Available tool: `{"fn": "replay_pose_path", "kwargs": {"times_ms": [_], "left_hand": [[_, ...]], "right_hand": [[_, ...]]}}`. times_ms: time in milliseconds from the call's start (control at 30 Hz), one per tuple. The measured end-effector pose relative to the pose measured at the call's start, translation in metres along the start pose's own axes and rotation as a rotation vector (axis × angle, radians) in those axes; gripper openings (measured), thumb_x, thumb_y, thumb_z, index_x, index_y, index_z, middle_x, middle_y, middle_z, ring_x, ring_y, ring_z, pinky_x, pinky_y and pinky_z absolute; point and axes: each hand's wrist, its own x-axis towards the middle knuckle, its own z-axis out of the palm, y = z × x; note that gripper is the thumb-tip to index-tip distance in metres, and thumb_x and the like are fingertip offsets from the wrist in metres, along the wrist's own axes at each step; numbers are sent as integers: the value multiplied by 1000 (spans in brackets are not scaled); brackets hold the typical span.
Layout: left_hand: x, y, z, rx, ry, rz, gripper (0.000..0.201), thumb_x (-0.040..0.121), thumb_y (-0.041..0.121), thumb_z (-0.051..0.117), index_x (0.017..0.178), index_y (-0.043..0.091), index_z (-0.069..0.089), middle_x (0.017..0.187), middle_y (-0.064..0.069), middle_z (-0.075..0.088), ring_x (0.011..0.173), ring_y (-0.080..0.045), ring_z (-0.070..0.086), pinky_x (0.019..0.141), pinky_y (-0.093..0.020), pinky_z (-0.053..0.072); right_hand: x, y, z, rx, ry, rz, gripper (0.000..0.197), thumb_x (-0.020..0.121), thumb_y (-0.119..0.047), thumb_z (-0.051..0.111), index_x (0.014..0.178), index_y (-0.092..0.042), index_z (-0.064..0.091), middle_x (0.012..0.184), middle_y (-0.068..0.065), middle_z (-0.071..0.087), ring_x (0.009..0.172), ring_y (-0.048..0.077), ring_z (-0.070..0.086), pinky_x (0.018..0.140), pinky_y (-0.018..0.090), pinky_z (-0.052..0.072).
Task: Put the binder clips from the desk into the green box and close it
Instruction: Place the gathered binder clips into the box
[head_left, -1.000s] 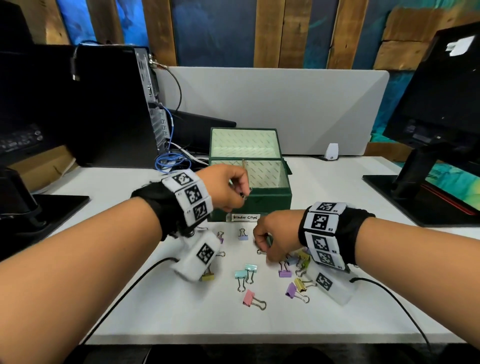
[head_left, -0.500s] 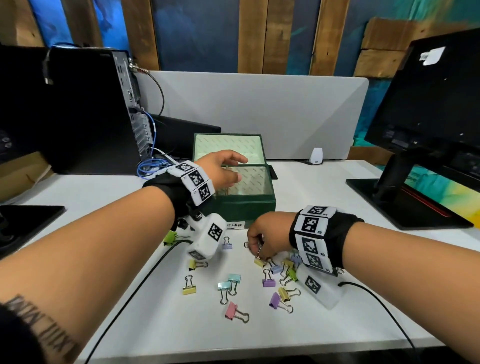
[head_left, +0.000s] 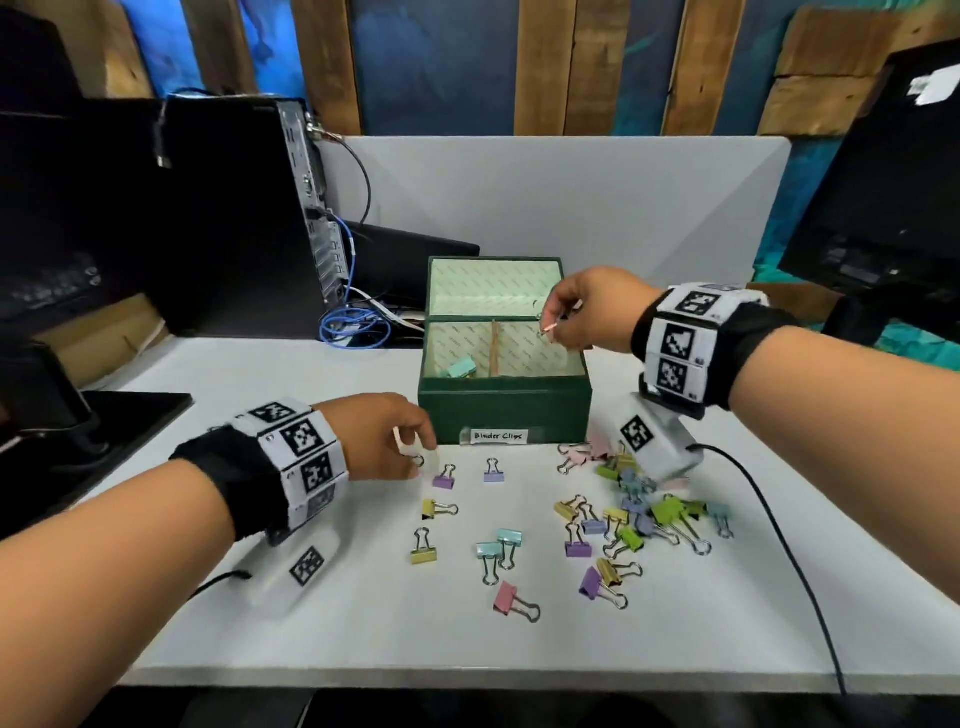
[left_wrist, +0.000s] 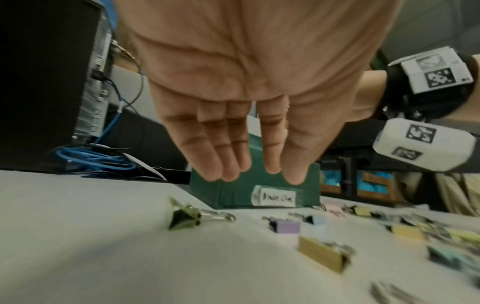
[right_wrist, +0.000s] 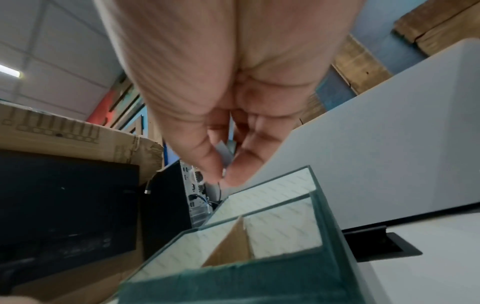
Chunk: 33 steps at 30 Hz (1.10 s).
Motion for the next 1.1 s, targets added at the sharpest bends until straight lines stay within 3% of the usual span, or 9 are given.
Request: {"fn": "replay_pose_path", "kwargs": {"times_ms": [133, 267, 433, 533, 633, 733, 833, 967, 1100], "left_hand": [[6, -15, -6, 40, 48, -121, 37, 80, 26, 68, 116, 31, 58, 104, 8, 47, 104, -16, 59, 89, -26, 46], [10, -23, 0, 74, -24, -158, 45, 81, 26, 67, 123, 33, 53, 118, 4, 51, 110, -16, 58, 91, -25, 44], [17, -22, 9, 111, -93, -151, 48, 84, 18, 62, 127, 33, 52, 133, 5, 51, 114, -17, 56, 89, -21, 42], [21, -22, 9, 133, -121, -141, 44, 83, 17, 64, 124, 30, 55, 129, 5, 55, 99, -12, 54, 79, -17, 39], [24, -22, 10, 125, -152, -134, 41, 81, 15, 67, 119, 26, 59, 115, 4, 59, 89, -10, 50, 61, -10, 35], [24, -22, 12, 127, -163, -142, 40, 79, 17, 70, 116, 25, 60, 104, 6, 56, 87, -10, 50, 58, -10, 35], [19, -22, 12, 111, -130, -143, 36, 77, 21, 70, 111, 27, 61, 102, 8, 57, 86, -11, 51, 64, -16, 40], [13, -18, 1, -4, -29, -76, 26, 77, 23, 71, 100, 32, 62, 94, 11, 58, 76, -10, 54, 67, -16, 41], [9, -3, -24, -171, 172, 29, 25, 76, 20, 73, 97, 30, 63, 87, 15, 58, 67, -3, 54, 66, -16, 43]], "right_hand": [[5, 3, 6, -88, -94, 4, 34, 87, -6, 59, 114, -26, 65, 130, -1, 59, 114, 16, 56, 82, 20, 38], [-14, 0, 11, -1, -63, -43, 27, 90, -11, 55, 107, -31, 63, 120, -5, 58, 95, 12, 56, 66, 15, 41], [-41, -5, 19, -218, -362, -118, 26, 89, -19, 58, 113, -28, 62, 117, -8, 61, 98, 10, 59, 89, 25, 47], [-46, 6, 24, -461, -564, -40, 31, 90, -21, 58, 120, -26, 59, 122, -4, 62, 102, 13, 57, 85, 23, 42], [-46, 21, 30, -521, -593, 10, 40, 89, -19, 58, 127, -29, 54, 133, -6, 55, 110, 13, 54, 84, 22, 39], [-43, 30, 39, -549, -607, 29, 50, 88, -14, 58, 134, -28, 48, 137, -6, 52, 119, 17, 52, 92, 23, 41], [-38, 38, 48, -581, -604, 53, 45, 84, -11, 60, 125, -27, 52, 121, -3, 56, 106, 18, 54, 86, 25, 45], [-35, 45, 50, -547, -572, 70, 19, 80, -18, 67, 89, -27, 54, 85, -10, 53, 83, 14, 51, 66, 21, 42], [-37, 46, 52, -512, -522, 76, 26, 76, -19, 71, 70, -32, 49, 101, -2, 63, 89, 18, 59, 78, 29, 50]]}}
